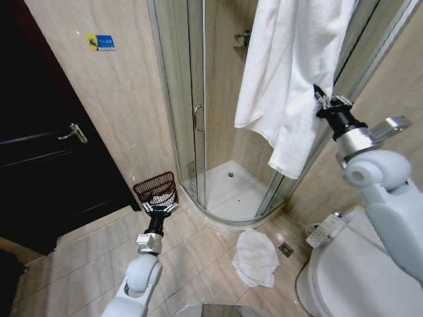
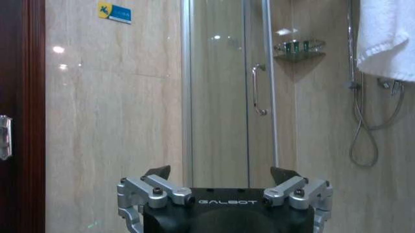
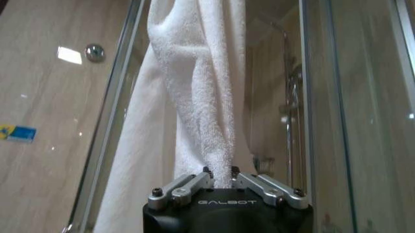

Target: Discard the used towel into the hamper.

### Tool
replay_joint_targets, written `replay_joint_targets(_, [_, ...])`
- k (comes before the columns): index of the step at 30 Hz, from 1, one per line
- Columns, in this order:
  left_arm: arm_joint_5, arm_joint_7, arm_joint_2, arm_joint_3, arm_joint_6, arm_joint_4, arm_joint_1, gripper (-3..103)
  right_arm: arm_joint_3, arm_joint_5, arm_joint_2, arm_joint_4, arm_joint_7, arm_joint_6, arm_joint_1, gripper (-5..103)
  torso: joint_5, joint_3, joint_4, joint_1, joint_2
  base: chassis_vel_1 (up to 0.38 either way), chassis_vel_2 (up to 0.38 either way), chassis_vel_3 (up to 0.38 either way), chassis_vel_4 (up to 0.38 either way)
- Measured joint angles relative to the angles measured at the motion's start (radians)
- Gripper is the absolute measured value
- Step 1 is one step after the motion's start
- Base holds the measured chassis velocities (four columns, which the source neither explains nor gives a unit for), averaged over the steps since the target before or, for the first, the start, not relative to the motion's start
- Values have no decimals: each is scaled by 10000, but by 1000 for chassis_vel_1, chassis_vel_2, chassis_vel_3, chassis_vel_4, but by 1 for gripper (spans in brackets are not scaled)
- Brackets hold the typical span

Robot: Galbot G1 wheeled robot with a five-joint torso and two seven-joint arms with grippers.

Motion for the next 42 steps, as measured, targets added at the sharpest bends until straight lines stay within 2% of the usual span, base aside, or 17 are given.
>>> replay_joint_targets(7, [2, 29, -8, 42, -5, -53, -47, 100, 899, -107, 235, 380, -304, 186, -1832, 5, 5, 1, -3, 0, 0, 0, 0, 0, 0])
replay_joint_targets(24, [-99, 226, 67, 12, -98, -18, 113, 100, 1670, -1074, 1002, 986, -562, 578, -3756, 5, 0, 0, 0, 0, 0, 0, 0, 0, 0])
replay_joint_targets(28, [-105, 352, 79, 12, -109, 30, 114, 100, 1705, -1374, 1333, 1149, -578, 698, -4232, 5, 3, 1, -2, 0, 0, 0, 0, 0, 0])
replay_joint_targets(42, [-189, 571, 120, -14, -425, 245, 161, 100, 1617, -2781, 3298, 1569, -793, 1186, -5681, 5, 2, 1, -2, 0, 0, 0, 0, 0, 0])
